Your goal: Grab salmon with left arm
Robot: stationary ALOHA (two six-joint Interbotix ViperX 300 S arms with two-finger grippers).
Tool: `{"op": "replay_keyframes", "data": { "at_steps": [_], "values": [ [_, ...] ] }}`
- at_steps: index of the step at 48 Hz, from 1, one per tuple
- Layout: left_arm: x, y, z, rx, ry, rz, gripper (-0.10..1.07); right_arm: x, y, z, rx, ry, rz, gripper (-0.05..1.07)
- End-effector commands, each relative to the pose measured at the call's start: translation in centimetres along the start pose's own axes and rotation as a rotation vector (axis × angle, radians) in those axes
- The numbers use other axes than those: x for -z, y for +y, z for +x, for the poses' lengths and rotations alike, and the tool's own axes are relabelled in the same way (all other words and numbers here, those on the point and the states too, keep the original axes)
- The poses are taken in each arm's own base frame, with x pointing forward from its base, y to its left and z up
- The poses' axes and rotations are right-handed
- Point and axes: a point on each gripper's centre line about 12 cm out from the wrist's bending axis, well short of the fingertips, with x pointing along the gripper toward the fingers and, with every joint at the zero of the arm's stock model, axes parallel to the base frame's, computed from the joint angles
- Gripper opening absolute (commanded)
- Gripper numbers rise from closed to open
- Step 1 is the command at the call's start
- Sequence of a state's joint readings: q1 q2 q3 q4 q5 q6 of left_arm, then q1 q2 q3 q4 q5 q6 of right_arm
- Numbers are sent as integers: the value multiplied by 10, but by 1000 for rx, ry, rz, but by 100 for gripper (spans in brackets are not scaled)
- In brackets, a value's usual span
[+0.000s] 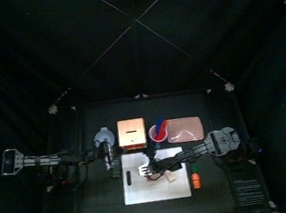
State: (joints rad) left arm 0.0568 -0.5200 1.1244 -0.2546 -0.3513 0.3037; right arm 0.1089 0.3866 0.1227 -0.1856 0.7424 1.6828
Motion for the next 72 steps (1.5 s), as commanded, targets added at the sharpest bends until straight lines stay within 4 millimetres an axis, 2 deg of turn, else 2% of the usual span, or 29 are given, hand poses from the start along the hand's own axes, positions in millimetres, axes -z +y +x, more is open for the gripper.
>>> {"op": "replay_keyframes", "data": {
  "at_steps": [1, 11, 20, 30, 41, 49, 60, 72],
  "values": [
    [-10, 0, 2, -2, -32, -3, 11, -8, 14, -33, -70, -23, -7, 80],
    [-12, 0, 2, -2, -38, -3, 11, -20, -2, -65, -84, -102, -77, 80],
    [-21, 1, 4, -4, -61, -4, 11, -29, -41, -95, -129, -190, -187, 80],
    [-30, 0, 5, -2, -90, -6, 11, -27, -84, -120, -313, -254, -387, 79],
    [-40, -2, 6, 1, -114, -33, 11, -29, -116, -142, -516, -324, -614, 79],
    [-39, -1, 6, -8, -107, -68, 11, -37, -130, -160, -591, -439, -807, 79],
    [-36, -2, 6, -13, -95, -105, 11, -43, -139, -192, -663, -595, -978, 79],
    [-30, -1, 5, -20, -77, -128, 11, -42, -143, -192, -664, -624, -1050, 79]
  ]
}}
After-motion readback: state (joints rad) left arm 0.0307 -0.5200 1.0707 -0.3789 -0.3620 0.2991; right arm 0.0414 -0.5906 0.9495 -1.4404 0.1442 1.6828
